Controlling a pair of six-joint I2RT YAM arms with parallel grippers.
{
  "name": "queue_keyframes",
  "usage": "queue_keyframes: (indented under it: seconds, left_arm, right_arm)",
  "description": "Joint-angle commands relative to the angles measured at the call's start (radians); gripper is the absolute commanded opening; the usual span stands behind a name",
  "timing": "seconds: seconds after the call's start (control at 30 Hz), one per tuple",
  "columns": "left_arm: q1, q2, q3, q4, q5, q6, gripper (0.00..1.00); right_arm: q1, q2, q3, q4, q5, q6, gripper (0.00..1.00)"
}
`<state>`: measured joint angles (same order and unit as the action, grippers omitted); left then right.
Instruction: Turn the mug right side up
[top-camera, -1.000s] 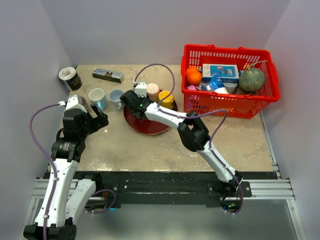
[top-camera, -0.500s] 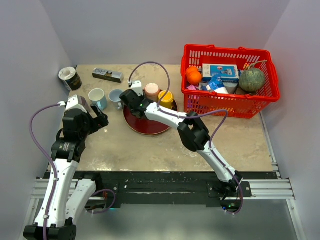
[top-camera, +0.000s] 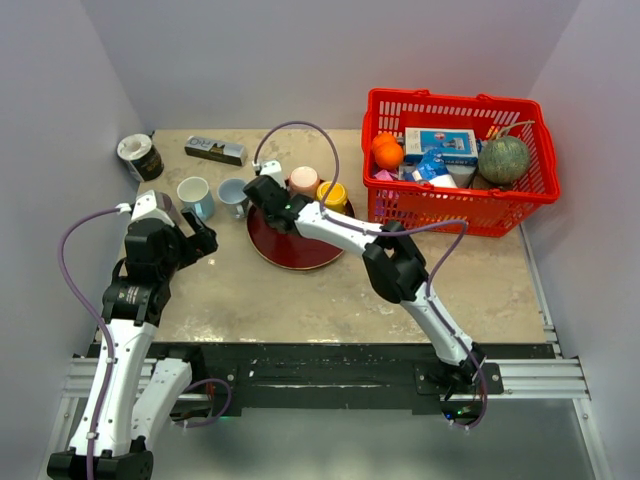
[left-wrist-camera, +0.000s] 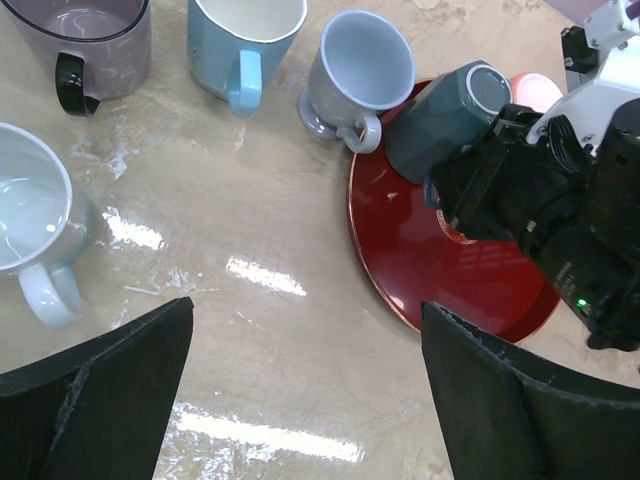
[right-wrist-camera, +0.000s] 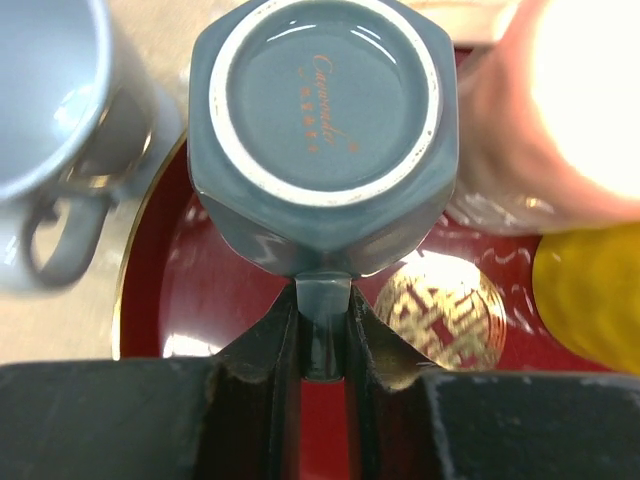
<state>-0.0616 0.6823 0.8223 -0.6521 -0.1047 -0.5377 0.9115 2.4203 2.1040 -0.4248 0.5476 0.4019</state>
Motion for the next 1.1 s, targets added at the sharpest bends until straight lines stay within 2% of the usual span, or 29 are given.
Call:
queue_keyframes:
  seconds: [0.0, 0.23, 0.37, 0.53, 0.63, 0.77, 0.83, 0.87, 1.0, 1.07]
  left_arm:
    - [-0.006, 0.000, 0.000, 0.055, 0.068, 0.016, 0.99]
    - [-0.006, 0.028, -0.009, 0.121, 0.247, 0.024, 0.99]
    - [-0.006, 0.025, -0.012, 0.178, 0.388, 0.019, 0.99]
    - [-0.006, 0.028, -0.020, 0.362, 0.653, -0.019, 0.99]
    - [-0.006, 0.039, -0.032, 0.483, 0.761, -0.080, 0.99]
    - [-0.007, 0.036, -0.051, 0.636, 0.816, -0.184, 0.98]
    - [-0.007, 0.025, -0.064, 0.774, 0.841, -0.220, 0.97]
    - [-0.007, 0.020, -0.089, 0.851, 0.843, -0.260, 0.95]
    - [-0.007, -0.032, -0.169, 0.992, 0.807, -0.353, 0.94]
    - [-0.007, -0.055, -0.204, 1.038, 0.784, -0.408, 0.94]
  right_arm:
    - [-0.005, -0.216, -0.050, 0.046, -0.083, 0.000, 0.00]
    - [-0.025, -0.452, -0.212, 0.035, -0.256, 0.058, 0.00]
    - [-0.040, -0.611, -0.324, 0.083, -0.362, 0.089, 0.00]
    - [-0.101, -0.739, -0.427, 0.259, -0.607, 0.204, 0.00]
    - [-0.112, -0.785, -0.435, 0.371, -0.725, 0.255, 0.00]
    - [-0.115, -0.796, -0.412, 0.455, -0.816, 0.334, 0.00]
    - [-0.115, -0.800, -0.424, 0.543, -0.845, 0.406, 0.00]
    - [-0.115, -0.802, -0.432, 0.576, -0.860, 0.431, 0.00]
    - [-0.112, -0.808, -0.484, 0.774, -0.906, 0.514, 0.00]
    - [-0.112, -0.810, -0.493, 0.793, -0.920, 0.518, 0.00]
